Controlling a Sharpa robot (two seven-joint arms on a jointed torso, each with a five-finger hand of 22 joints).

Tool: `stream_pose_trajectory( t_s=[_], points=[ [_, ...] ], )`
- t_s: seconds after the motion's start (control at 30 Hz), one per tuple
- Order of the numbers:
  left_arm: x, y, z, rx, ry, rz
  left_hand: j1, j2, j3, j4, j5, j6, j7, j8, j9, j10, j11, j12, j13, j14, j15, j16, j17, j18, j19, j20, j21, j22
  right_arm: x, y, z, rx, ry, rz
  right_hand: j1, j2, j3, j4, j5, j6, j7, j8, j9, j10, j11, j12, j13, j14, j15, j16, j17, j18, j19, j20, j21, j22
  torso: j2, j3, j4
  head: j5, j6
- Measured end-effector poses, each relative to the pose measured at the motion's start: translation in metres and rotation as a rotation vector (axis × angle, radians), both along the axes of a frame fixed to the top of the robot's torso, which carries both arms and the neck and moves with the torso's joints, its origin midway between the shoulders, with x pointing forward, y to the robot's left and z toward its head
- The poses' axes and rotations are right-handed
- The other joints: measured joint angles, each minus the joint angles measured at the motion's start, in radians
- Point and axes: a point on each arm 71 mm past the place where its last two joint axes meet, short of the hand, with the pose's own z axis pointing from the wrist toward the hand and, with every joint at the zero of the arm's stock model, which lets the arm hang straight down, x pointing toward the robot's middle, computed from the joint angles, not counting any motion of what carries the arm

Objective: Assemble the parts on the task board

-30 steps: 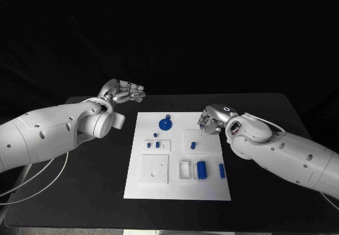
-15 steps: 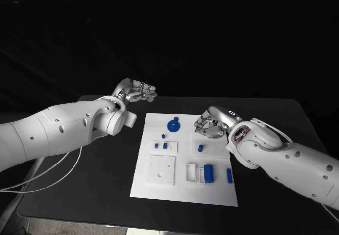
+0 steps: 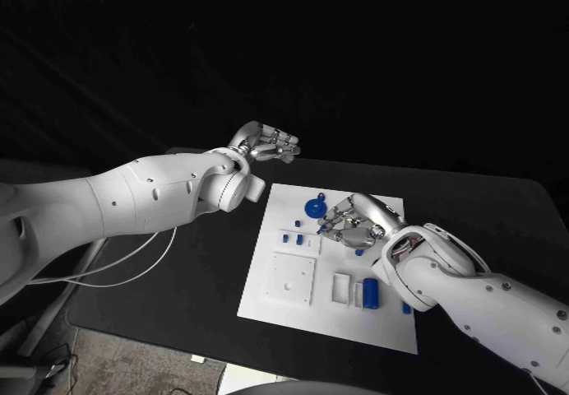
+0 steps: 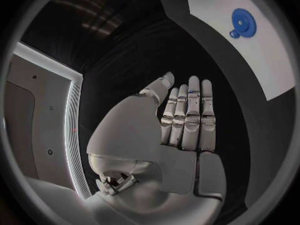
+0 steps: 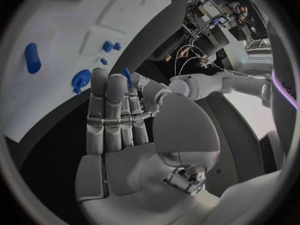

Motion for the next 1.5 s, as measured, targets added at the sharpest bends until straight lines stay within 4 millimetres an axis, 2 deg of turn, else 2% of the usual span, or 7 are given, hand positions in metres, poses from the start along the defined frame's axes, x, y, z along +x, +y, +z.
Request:
stream_pose_trajectory(
  t_s=[0.13,0.33,0.43,0.7,0.97,1.23,1.5],
  points=[
    [0.001,-0.005,0.0,-0.001,-0.001,-0.006,0.0,0.0,0.0,0.0,0.0,0.0,0.0,0.0,0.0,0.0,0.0,0.0,0.0,0.0,0.0,0.0,0.0,0.0,0.0,0.0,0.0,0.0,-0.007,0.011,-0.012,-0.016,0.002,0.021,-0.002,0.002,0.002,-0.002,-0.002,0.0,0.0,0.0,0.0,0.0,0.0,0.004,0.0,0.001,0.0,0.0,-0.001,0.001,0.005,-0.002,0.0,0.003,-0.001,-0.0012,0.0018,0.029,-0.013],
    [0.002,-0.013,0.0,-0.003,-0.002,-0.016,0.0,0.0,0.0,0.0,0.0,0.0,0.0,0.0,0.0,0.0,0.0,0.0,0.0,0.0,0.0,0.0,0.0,0.0,0.0,0.0,0.0,-0.001,-0.015,0.023,-0.026,-0.067,-0.021,0.049,-0.002,0.002,0.009,-0.009,-0.011,0.0,0.0,0.0,0.002,-0.002,-0.001,0.004,0.0,0.004,-0.003,0.0,-0.004,0.001,0.005,-0.002,-0.005,0.011,-0.001,-0.0018,0.0036,0.052,-0.029],
    [0.003,-0.016,0.0,-0.004,-0.002,-0.021,0.0,0.0,0.0,0.0,0.0,0.0,0.0,0.0,0.0,0.0,0.0,0.0,0.0,0.0,0.0,0.0,0.0,0.0,0.0,0.0,0.0,-0.001,-0.019,0.027,-0.032,-0.098,-0.033,0.06,-0.002,0.002,0.009,-0.009,-0.011,0.0,0.0,0.0,0.002,-0.001,-0.001,0.004,0.0,0.005,-0.002,0.0,-0.005,0.001,0.01,-0.004,-0.006,0.014,-0.001,-0.0016,0.0032,0.059,-0.036],
    [0.002,-0.02,0.0,-0.006,-0.001,-0.03,0.0,0.0,0.0,0.0,0.0,0.0,0.0,0.0,0.0,0.0,0.0,0.0,0.0,0.0,0.0,0.0,0.0,0.0,0.0,0.0,0.0,-0.001,-0.028,0.034,-0.05,-0.176,-0.056,0.079,-0.002,0.002,0.016,-0.012,-0.012,-0.001,0.0,0.0,0.002,0.002,0.003,0.004,0.0,0.005,-0.002,0.012,-0.015,0.001,0.01,-0.004,0.0,0.055,0.0,-0.0002,0.0018,0.066,-0.049],
    [0.002,-0.023,0.0,-0.008,0.0,-0.035,0.0,0.0,-0.003,0.0,0.0,0.0,0.0,0.0,0.0,0.0,0.0,0.0,0.0,0.0,0.0,0.0,0.0,0.0,0.0,0.0,0.0,-0.002,-0.032,0.037,-0.056,-0.214,-0.07,0.082,-0.002,0.002,0.02,-0.014,-0.016,-0.001,0.001,-0.001,0.002,0.002,0.002,0.004,0.0,0.006,-0.001,0.017,-0.018,0.001,0.01,-0.004,0.0,0.064,0.0,0.0,0.0007,0.071,-0.058],
    [0.002,-0.023,0.0,-0.008,0.001,-0.035,0.0,0.0,-0.007,0.001,0.0,0.0,0.0,0.0,0.0,0.0,0.0,0.0,0.0,0.0,0.0,0.0,0.0,0.0,0.0,0.0,0.0,-0.005,-0.033,0.037,-0.062,-0.254,-0.073,0.087,-0.002,0.002,0.023,-0.011,-0.019,-0.004,0.0,0.0,0.001,0.004,0.0,0.003,0.0,0.003,-0.004,0.021,-0.02,0.001,0.01,-0.004,0.0,0.072,-0.001,-0.0001,-0.0015,0.074,-0.062],
    [0.001,-0.023,0.0,-0.008,0.001,-0.036,0.0,0.0,-0.007,0.001,0.0,0.0,0.0,0.0,0.0,0.0,0.0,0.0,0.0,0.0,0.0,0.0,0.0,0.0,0.0,0.0,0.0,-0.005,-0.035,0.037,-0.067,-0.288,-0.072,0.094,-0.003,0.002,0.023,-0.011,-0.019,-0.004,0.001,0.0,0.002,0.004,0.0,0.002,0.001,0.003,-0.004,0.021,-0.022,0.001,0.01,-0.004,0.0,0.077,-0.001,-0.0001,-0.0009,0.074,-0.062]
  ],
)
